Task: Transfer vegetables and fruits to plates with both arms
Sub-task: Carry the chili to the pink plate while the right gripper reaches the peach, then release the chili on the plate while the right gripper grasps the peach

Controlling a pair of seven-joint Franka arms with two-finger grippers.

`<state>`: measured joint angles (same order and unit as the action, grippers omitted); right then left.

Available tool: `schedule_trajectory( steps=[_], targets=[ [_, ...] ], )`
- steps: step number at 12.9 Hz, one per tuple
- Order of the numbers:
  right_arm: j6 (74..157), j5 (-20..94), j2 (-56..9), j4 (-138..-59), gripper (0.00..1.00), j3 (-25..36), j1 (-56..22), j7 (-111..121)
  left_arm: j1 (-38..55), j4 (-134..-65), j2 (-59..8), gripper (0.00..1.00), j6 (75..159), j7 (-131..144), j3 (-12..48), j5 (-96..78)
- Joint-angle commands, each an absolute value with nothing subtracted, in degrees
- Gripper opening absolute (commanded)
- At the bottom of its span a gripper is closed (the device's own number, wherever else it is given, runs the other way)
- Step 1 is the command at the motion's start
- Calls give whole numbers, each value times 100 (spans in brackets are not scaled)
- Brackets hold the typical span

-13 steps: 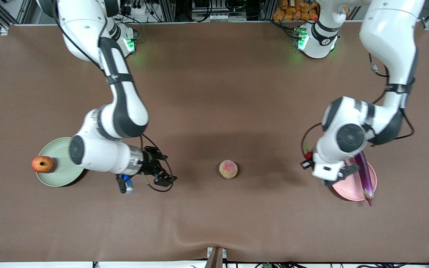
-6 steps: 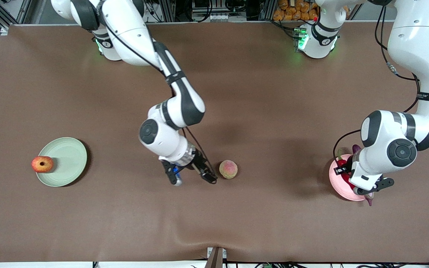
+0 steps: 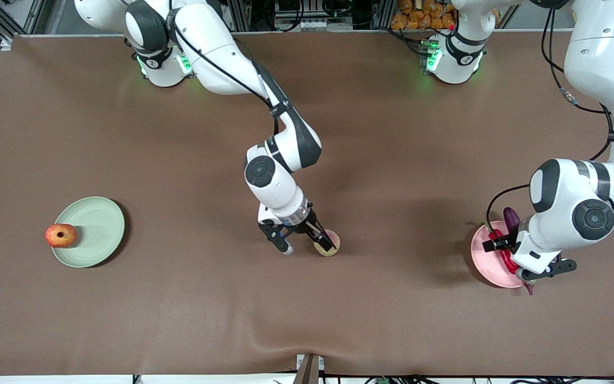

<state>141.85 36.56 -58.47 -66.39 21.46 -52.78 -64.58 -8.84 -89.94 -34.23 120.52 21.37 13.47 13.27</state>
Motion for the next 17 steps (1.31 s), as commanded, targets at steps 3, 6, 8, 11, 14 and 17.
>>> schedule_trajectory(
  steps=[3, 6, 8, 11, 14, 17],
  targets=[
    [14386, 3164, -6362, -6065, 100, 2224, -5352, -6530, -888, -9035, -2350, 100, 11629, 2109, 1450, 1450],
    [14668, 3042, -6530, -6021, 100, 2224, -5414, -6530, -879, -8904, -1532, 100, 10962, 2109, 1608, 1310],
    [14817, 3015, -6670, -5942, 100, 2224, -5414, -6513, -896, -8903, -978, 100, 10601, 2092, 1626, 856],
    [14880, 3015, -6776, -5853, 100, 2224, -5414, -6521, -888, -8851, -441, 100, 10248, 1969, 1600, 422],
    [14871, 3015, -6733, -5897, 39, 2206, -5414, -6530, -888, -8650, -299, 100, 9758, 1777, 1600, 369],
    [14373, 3015, -6024, -6317, 29, 2267, -5379, -6460, -634, -8596, -97, 100, 9301, 1083, 1224, 316]
  ],
)
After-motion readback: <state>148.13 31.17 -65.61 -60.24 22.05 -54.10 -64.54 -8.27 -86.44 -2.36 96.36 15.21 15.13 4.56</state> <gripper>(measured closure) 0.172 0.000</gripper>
